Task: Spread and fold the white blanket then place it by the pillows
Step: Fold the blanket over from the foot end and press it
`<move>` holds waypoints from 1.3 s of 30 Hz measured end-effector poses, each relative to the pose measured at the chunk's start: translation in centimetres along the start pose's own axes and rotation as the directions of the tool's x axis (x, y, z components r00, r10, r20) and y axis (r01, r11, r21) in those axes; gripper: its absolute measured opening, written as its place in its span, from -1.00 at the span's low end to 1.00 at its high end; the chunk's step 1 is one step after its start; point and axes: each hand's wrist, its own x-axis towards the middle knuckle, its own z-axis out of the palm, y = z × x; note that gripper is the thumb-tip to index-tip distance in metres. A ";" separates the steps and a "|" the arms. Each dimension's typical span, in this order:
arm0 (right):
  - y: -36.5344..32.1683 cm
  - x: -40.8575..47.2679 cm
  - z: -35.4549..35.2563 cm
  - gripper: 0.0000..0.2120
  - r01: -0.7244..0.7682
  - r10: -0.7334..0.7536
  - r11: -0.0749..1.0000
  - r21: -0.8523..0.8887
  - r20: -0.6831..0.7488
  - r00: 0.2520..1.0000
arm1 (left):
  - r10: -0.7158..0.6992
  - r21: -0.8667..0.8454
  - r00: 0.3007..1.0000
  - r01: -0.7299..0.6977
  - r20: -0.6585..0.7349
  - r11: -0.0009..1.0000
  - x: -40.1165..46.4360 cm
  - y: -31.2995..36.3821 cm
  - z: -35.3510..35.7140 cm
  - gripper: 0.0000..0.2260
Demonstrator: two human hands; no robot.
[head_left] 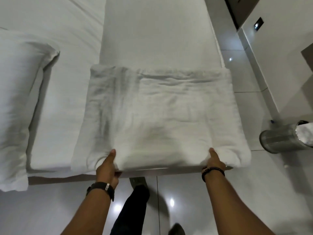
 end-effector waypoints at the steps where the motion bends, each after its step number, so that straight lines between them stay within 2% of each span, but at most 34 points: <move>1: -0.4 -0.5 -0.3 -0.41 0.035 -0.035 0.999 -0.033 -0.002 0.999 | 0.025 -0.007 1.000 -0.024 0.013 1.000 -0.7 0.0 -0.2 -0.92; 4: -1.2 -2.5 -2.4 -0.45 0.118 -0.114 0.991 -0.057 0.074 0.991 | 0.112 0.002 0.993 -0.113 0.044 0.994 -3.4 0.0 -0.9 -0.93; 8: -2.0 -4.4 -8.2 -0.44 0.211 -0.212 0.977 0.027 0.136 0.968 | 0.199 -0.017 0.978 -0.199 0.066 0.980 -8.4 -2.6 -3.4 -0.91; 11: -1.3 -4.7 -14.7 -0.52 0.174 -0.171 0.985 -0.002 0.171 0.970 | 0.192 -0.075 0.980 -0.189 0.047 0.979 -12.6 -7.0 -6.5 -0.78; 16: -1.9 -6.5 -22.7 -0.56 0.144 -0.161 0.983 0.112 0.168 0.973 | 0.154 -0.269 0.984 -0.172 -0.086 0.948 -20.0 -12.0 -8.2 -0.61; 18: -3.1 -7.8 -23.9 -0.57 0.129 -0.156 0.980 0.151 0.190 0.969 | 0.161 -0.348 0.979 -0.196 -0.127 0.917 -22.7 -11.7 -7.6 -0.63; 19: -3.8 -8.5 -24.1 -0.57 0.118 -0.151 0.979 0.164 0.206 0.967 | 0.172 -0.370 0.975 -0.212 -0.139 0.904 -23.9 -11.1 -7.2 -0.74; 20: -4.5 -9.1 -23.9 -0.58 0.108 -0.147 0.978 0.177 0.223 0.964 | 0.184 -0.384 0.973 -0.225 -0.141 0.895 -25.0 -10.4 -6.8 -0.81; 23: -7.6 -11.3 -22.6 -0.69 0.071 -0.137 0.971 0.228 0.290 0.947 | 0.232 -0.485 0.969 -0.244 -0.085 0.840 -27.1 -7.6 -5.2 -0.67; 26: -10.7 -13.4 -20.6 -0.77 0.033 -0.137 0.955 0.294 0.340 0.930 | 0.253 -0.530 0.967 -0.199 0.032 0.824 -27.9 -5.3 -3.6 -0.87; 30: -14.4 -16.0 -17.0 -0.80 -0.019 -0.154 0.915 0.402 0.393 0.907 | 0.279 -0.568 0.956 -0.181 0.089 0.803 -27.6 -1.4 -0.7 -0.85; 34: -19.7 -17.7 -9.5 -0.61 -0.029 -0.171 0.892 0.452 0.396 0.902 | 0.331 -0.584 0.942 -0.237 0.058 0.776 -25.7 5.3 5.2 -0.90; 37: -23.6 -18.2 -2.1 -0.51 0.010 -0.205 0.886 0.463 0.372 0.905 | 0.372 -0.538 0.928 -0.308 0.013 0.785 -22.9 11.1 10.8 -0.81; 39: -26.0 -17.7 3.9 -0.44 0.028 -0.219 0.881 0.471 0.356 0.908 | 0.362 -0.532 0.932 -0.301 0.012 0.792 -19.8 15.2 15.2 -0.83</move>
